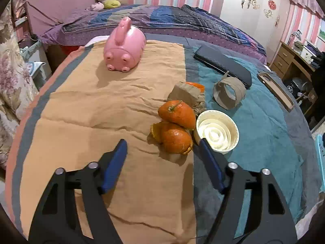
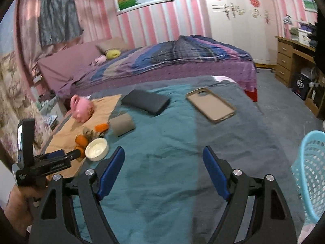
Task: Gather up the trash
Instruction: 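Move both tools back over the bed toward the orange peels, then grasp the orange peel with the left tool, then grasp the white round bowl by its rim with the right tool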
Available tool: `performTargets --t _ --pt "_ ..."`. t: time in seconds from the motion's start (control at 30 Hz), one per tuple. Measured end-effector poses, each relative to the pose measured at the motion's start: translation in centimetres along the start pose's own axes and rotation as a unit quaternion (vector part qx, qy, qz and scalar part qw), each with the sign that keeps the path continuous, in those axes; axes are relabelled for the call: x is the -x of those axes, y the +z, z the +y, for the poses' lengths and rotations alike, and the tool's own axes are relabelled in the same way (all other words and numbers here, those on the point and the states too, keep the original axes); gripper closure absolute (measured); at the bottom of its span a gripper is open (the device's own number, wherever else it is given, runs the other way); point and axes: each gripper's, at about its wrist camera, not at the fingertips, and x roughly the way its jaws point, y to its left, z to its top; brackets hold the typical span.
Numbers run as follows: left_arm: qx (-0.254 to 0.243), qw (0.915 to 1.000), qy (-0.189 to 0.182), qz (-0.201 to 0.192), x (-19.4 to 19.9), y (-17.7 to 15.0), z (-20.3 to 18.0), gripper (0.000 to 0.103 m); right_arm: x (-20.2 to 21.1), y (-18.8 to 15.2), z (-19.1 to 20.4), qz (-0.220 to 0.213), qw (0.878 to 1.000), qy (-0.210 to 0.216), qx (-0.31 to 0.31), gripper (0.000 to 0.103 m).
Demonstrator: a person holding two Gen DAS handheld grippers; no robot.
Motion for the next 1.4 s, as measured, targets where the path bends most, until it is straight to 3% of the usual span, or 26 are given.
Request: performTargets --t 0.1,0.2,0.27,0.6,0.73,0.93,1.0,1.03,1.4 --pt "-0.005 1.0000 -0.006 0.003 -0.5 0.1 0.0 0.048 -1.0 -0.1 1.8 0.006 1.000 0.006 0.016 0.025" --pt "0.002 0.9997 -0.023 0.006 -0.9 0.2 0.6 0.081 -1.9 -0.2 3.3 0.013 0.999 0.009 0.035 0.025" --pt "0.005 0.9996 -0.028 0.007 -0.9 0.2 0.9 0.090 -2.5 -0.3 4.1 0.017 0.999 0.012 0.043 0.025" --pt "0.003 0.9996 -0.007 -0.027 2.4 0.7 3.3 0.093 -8.1 -0.2 10.4 0.070 0.994 0.060 0.060 0.025" --pt "0.031 0.9984 -0.004 -0.047 3.9 1.2 5.2 0.093 -10.5 -0.2 12.9 0.088 0.991 0.057 0.085 0.025" --pt "0.030 0.9983 0.005 -0.050 4.3 1.4 5.7 0.093 -13.3 -1.5 15.3 0.130 0.982 0.031 0.136 0.028" --pt "0.030 0.9982 0.005 -0.051 4.3 1.4 5.7 0.093 -13.0 -1.5 15.4 0.125 0.982 0.032 0.138 0.041" --pt "0.030 0.9982 0.004 -0.051 4.3 1.4 5.6 0.093 -12.8 -1.5 15.3 0.122 0.982 0.036 0.137 0.043" --pt "-0.011 0.9962 -0.034 -0.080 6.4 1.9 1.1 0.093 -7.1 -0.2 10.6 0.064 0.992 0.057 0.094 0.043"
